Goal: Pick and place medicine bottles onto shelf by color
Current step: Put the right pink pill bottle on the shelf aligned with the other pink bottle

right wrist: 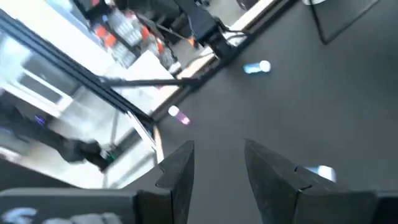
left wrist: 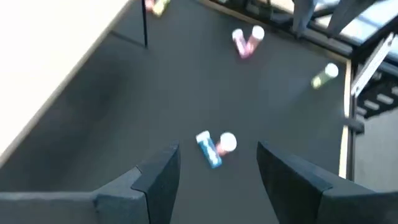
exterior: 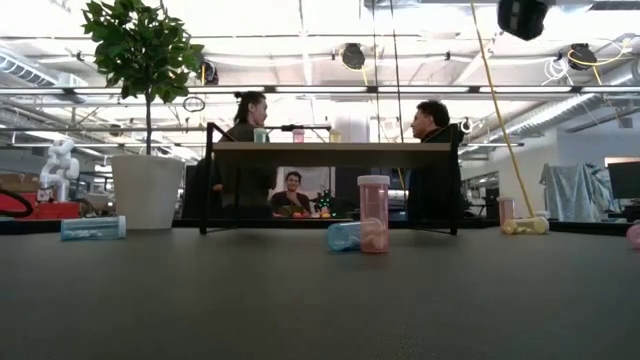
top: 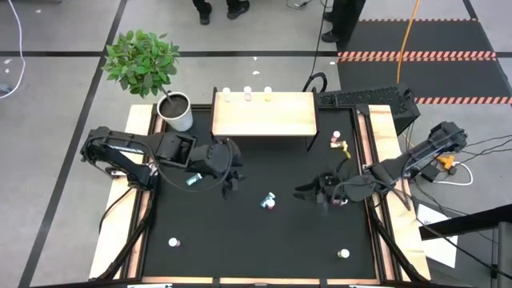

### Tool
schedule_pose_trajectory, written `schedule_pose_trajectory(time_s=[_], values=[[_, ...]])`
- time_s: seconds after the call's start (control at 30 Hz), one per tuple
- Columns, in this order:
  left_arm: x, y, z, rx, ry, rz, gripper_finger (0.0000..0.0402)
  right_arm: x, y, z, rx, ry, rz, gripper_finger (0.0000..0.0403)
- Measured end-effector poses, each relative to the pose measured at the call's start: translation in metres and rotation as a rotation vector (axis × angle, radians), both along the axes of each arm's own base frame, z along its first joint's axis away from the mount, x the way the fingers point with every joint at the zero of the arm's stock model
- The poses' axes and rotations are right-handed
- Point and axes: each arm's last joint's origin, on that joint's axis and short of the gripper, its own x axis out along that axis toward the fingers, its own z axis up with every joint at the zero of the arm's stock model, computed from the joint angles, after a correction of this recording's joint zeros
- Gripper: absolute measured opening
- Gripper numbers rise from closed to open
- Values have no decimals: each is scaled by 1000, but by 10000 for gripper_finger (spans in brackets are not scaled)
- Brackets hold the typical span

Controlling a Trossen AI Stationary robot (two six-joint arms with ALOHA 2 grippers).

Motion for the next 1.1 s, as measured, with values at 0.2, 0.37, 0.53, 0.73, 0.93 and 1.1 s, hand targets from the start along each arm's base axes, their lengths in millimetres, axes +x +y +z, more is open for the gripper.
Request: schedule_pose_trajectory(time_s=[0.2,0.37,0.53,0.73,0.93,1.1], values=[[-10,-38,-14,21,26,-41,211,21,19,-20,-26,52,24,137],[-18,-63,-42,29,78,-55,211,27,36,-41,45,121,17,137],[-14,-76,-73,-41,36,-70,211,25,51,-59,76,206,20,137],[-6,-87,-82,-183,-106,-54,211,19,60,-68,91,299,100,137],[1,-91,-78,-219,-193,-68,211,18,61,-68,42,325,208,137],[11,-76,-74,-212,-253,-14,211,12,53,-63,27,380,308,137]])
